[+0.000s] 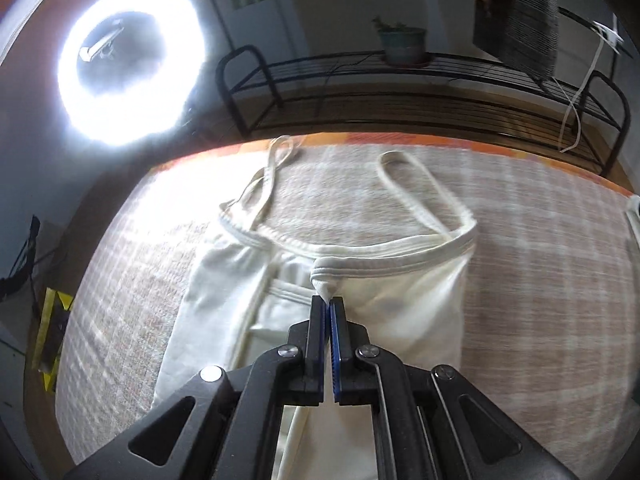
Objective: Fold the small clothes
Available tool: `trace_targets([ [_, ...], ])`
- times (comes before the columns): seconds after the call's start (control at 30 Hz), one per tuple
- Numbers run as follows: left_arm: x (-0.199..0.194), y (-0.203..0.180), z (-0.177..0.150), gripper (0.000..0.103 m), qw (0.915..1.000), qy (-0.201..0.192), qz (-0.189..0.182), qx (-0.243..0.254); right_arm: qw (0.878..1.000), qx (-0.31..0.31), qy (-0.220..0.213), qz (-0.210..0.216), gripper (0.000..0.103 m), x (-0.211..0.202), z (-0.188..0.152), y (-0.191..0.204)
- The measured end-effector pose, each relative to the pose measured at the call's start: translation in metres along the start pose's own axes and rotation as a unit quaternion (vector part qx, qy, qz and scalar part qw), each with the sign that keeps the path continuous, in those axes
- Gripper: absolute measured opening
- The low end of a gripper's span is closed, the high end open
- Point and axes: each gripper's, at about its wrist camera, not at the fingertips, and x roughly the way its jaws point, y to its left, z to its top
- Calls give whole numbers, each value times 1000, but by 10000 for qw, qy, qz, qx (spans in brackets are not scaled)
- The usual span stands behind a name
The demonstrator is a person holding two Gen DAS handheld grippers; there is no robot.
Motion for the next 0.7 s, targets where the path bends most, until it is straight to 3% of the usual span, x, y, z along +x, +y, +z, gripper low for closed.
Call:
trace_targets([
  [0.17, 2, 4, 0, 5, 9999, 87, 106, 13, 9999, -85, 107, -33, 0, 13, -2, 11],
  [0.27, 1, 0, 1, 5, 9997, 101, 175, 136, 9998, -107, 172, -4, 7, 19, -4, 11],
  [0.33, -1, -3, 1, 5, 9995, 142, 202, 220, 9998, -83, 159, 18, 35, 17, -4, 10],
  [0.47, -8, -3, -1, 5, 9990, 148, 223, 347, 9997, 70, -70, 216, 36, -9, -3, 1],
  [0.7, -42, 3, -12, 5, 9979, 68, 208, 612, 9961, 317, -568, 594, 36, -102, -18, -20],
])
